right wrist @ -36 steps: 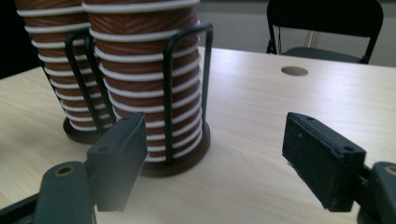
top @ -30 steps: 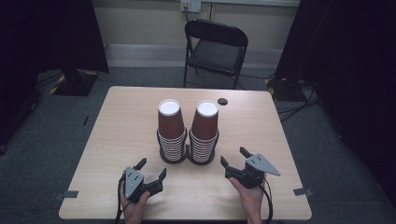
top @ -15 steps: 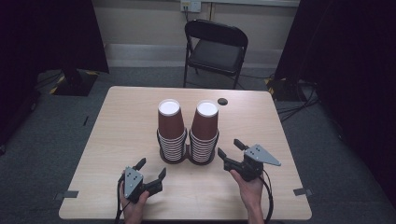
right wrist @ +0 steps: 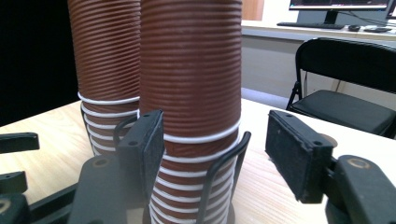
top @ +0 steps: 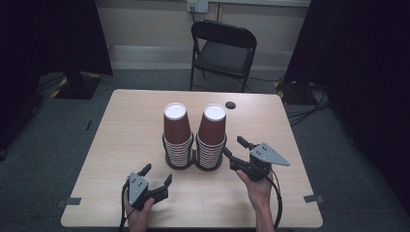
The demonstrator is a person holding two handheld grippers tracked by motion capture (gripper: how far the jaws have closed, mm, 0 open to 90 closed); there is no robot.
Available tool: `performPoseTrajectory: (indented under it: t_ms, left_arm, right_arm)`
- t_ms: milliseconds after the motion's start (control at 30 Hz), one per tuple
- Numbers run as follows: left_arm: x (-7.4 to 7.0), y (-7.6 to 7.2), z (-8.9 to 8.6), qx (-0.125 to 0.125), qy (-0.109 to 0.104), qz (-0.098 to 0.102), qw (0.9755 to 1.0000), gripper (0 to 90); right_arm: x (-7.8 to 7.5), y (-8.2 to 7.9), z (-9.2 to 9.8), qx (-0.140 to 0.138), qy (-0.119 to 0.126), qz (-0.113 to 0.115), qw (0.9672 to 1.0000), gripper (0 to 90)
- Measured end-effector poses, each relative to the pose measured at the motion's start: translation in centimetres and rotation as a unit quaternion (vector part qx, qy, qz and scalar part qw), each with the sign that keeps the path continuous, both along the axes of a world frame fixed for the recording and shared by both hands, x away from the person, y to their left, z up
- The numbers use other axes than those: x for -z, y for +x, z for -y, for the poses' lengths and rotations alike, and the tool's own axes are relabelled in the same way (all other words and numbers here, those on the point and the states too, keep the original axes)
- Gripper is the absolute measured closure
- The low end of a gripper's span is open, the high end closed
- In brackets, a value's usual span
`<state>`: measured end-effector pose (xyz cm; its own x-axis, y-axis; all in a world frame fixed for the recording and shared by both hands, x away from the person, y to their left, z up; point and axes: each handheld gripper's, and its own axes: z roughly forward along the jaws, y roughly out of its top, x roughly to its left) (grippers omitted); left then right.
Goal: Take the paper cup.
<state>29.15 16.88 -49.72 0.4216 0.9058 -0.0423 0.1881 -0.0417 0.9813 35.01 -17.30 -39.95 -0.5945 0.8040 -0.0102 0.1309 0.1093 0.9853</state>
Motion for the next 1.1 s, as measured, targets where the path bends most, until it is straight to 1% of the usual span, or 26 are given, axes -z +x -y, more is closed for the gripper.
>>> performPoseTrajectory:
  t_ms: [67, 133, 167, 267, 333, 433, 500, 567, 633, 667, 733, 767, 800, 900, 1000, 1100]
  left_arm:
    - [0.0, 0.0, 0.0, 0.0, 0.0, 0.001, 1.0, 16.9]
    - [0.0, 0.0, 0.0, 0.0, -0.002, 0.001, 1.0, 16.9]
    - [0.0, 0.0, 0.0, 0.0, -0.001, 0.001, 1.0, 16.9]
    - [0.0, 0.0, 0.0, -0.001, -0.001, 0.001, 1.0, 16.9]
    - [0.0, 0.0, 0.0, -0.001, -0.001, 0.001, 1.0, 17.0]
    - [0.0, 0.0, 0.0, 0.0, -0.002, 0.001, 1.0, 17.0]
    - [0.0, 0.0, -0.1, -0.001, -0.002, 0.001, 1.0, 17.0]
    - [0.0, 0.0, -0.1, 0.0, -0.001, 0.0, 1.0, 17.0]
    - [0.0, 0.1, -0.1, 0.002, -0.003, -0.004, 1.0, 17.0]
    - [0.0, 0.1, -0.2, 0.001, -0.006, -0.004, 1.0, 17.0]
    - [0.0, 0.0, -0.2, 0.001, -0.007, -0.002, 1.0, 17.0]
    - [0.0, 0.0, -0.2, 0.0, -0.005, -0.001, 1.0, 17.0]
    - [0.0, 0.0, -0.1, 0.0, -0.004, -0.001, 1.0, 17.0]
    - [0.0, 0.0, -0.1, 0.0, -0.003, 0.0, 1.0, 17.0]
    - [0.0, 0.0, -0.1, 0.0, -0.002, 0.0, 1.0, 17.0]
    - [0.0, 0.0, -0.1, -0.001, -0.002, 0.001, 1.0, 17.0]
  right_arm:
    - [-0.4, 0.2, -0.1, -0.005, -0.005, -0.005, 1.0, 37.7]
    - [-0.7, 0.3, -0.1, -0.008, 0.0, -0.012, 0.9999, 36.8]
    - [-0.9, 0.5, -0.2, -0.011, 0.003, -0.018, 0.9998, 35.0]
    - [-1.2, 0.8, -0.3, -0.013, 0.004, -0.025, 0.9996, 29.4]
    - [-1.5, 1.0, -0.5, -0.015, 0.007, -0.027, 0.9995, 24.5]
    - [-1.9, 1.3, -0.6, -0.016, 0.022, -0.023, 0.9994, 19.4]
    - [-2.3, 1.6, -0.7, -0.016, 0.026, -0.028, 0.9991, 16.8]
    - [-2.6, 1.8, -0.9, -0.017, 0.026, -0.029, 0.9991, 16.5]
    - [-2.9, 2.1, -1.1, -0.018, 0.026, -0.031, 0.999, 14.3]
    - [-3.0, 2.2, -1.2, -0.019, 0.024, -0.03, 0.9991, 14.2]
    - [-3.3, 2.4, -1.3, -0.022, 0.025, -0.029, 0.999, 13.8]
    - [-3.5, 2.6, -1.4, -0.022, 0.024, -0.024, 0.9992, 13.7]
    - [-3.8, 2.8, -1.4, -0.018, 0.024, -0.025, 0.9993, 13.3]
    - [-4.4, 3.2, -1.4, -0.023, 0.024, -0.02, 0.9992, 13.3]
    - [-4.7, 3.5, -1.3, -0.024, 0.036, -0.017, 0.9989, 13.3]
    - [-4.8, 3.9, -1.4, -0.03, 0.039, -0.017, 0.9986, 13.4]
